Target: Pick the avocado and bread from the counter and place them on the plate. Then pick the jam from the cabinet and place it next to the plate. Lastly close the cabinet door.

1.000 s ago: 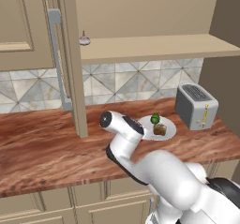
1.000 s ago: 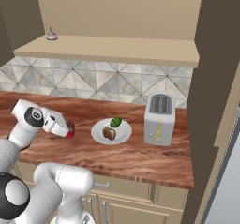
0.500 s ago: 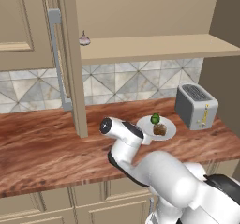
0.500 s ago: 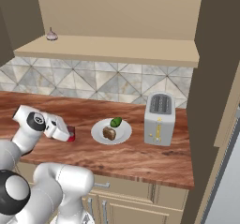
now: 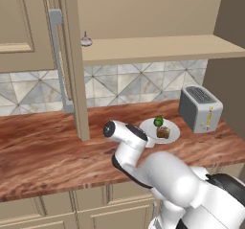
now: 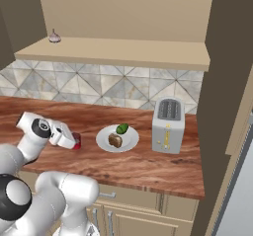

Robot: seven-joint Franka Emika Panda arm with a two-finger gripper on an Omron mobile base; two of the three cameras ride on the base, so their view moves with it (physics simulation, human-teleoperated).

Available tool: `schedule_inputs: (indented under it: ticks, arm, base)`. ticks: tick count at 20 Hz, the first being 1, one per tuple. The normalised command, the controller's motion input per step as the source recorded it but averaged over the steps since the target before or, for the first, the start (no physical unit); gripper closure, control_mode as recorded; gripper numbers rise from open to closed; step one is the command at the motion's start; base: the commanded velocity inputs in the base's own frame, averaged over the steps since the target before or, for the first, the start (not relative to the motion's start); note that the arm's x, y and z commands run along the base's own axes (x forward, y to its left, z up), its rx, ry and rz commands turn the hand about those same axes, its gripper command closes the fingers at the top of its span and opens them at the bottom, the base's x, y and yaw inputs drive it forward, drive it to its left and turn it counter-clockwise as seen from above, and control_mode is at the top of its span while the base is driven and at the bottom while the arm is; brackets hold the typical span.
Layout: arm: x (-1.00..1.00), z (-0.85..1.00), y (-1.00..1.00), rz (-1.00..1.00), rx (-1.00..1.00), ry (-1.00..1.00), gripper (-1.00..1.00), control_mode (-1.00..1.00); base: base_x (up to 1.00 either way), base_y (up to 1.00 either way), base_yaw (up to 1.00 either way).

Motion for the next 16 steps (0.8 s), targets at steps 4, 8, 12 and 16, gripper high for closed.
schedule_inputs:
  ticks: [4, 8, 12, 16]
  arm:
    - [0.13, -0.17, 0.00, 0.04, -0.03, 0.00, 1.00, -1.00]
    - [0.17, -0.21, 0.00, 0.03, -0.04, 0.00, 1.00, -1.00]
    - [0.18, -0.20, 0.00, 0.04, -0.03, 0.00, 1.00, -1.00]
    - [0.16, -0.20, 0.00, 0.03, -0.02, 0.00, 1.00, -1.00]
  base:
    - [0.00, 0.00, 0.00]
    - [0.00, 0.00, 0.00]
    - [0.00, 0.00, 0.00]
    - [0.00, 0.00, 0.00]
